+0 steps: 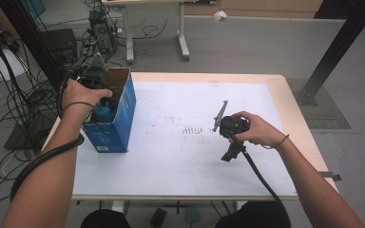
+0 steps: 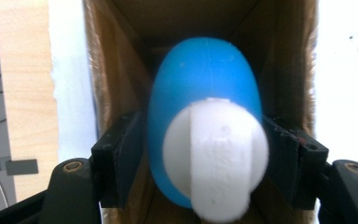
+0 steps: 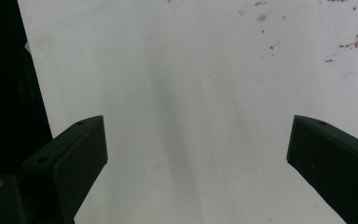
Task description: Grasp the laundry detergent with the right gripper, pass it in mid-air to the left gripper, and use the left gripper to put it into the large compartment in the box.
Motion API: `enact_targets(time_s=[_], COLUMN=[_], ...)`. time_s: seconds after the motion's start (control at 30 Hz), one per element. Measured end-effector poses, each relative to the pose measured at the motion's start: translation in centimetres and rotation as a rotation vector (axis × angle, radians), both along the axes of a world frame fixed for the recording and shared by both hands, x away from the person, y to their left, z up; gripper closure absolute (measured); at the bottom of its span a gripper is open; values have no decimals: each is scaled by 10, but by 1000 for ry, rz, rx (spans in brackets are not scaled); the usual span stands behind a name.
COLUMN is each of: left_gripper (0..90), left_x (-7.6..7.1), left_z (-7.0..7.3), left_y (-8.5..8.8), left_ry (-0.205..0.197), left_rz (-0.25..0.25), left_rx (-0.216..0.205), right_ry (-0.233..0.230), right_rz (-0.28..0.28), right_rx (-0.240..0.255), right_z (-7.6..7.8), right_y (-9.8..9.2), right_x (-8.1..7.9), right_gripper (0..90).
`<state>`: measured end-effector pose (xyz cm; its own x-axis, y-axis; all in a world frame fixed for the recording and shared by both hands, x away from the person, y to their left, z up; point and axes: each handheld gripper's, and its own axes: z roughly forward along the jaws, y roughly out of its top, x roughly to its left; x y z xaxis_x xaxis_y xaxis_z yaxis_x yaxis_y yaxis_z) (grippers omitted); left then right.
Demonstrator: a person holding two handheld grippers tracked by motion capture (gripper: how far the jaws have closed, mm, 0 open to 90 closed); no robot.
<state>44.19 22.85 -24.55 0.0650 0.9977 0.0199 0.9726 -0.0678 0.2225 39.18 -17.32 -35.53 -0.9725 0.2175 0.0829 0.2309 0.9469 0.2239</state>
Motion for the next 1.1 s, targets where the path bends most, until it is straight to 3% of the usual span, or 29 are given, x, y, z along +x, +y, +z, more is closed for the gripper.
enact_targets(time_s=[0.5,1.1], left_gripper=[286,189], left_x=[-3,-14], left_z=[42,97], left_y=[-2,-19], left_ry=[-37,-95], left_rz=[-18,-55], left_rx=[-3,11], right_ry=[11,7], right_rz=[9,16], right_rx=[-2,-5], right_z=[0,3], right_y=[2,5], right_x=[0,0], right_gripper=[49,49])
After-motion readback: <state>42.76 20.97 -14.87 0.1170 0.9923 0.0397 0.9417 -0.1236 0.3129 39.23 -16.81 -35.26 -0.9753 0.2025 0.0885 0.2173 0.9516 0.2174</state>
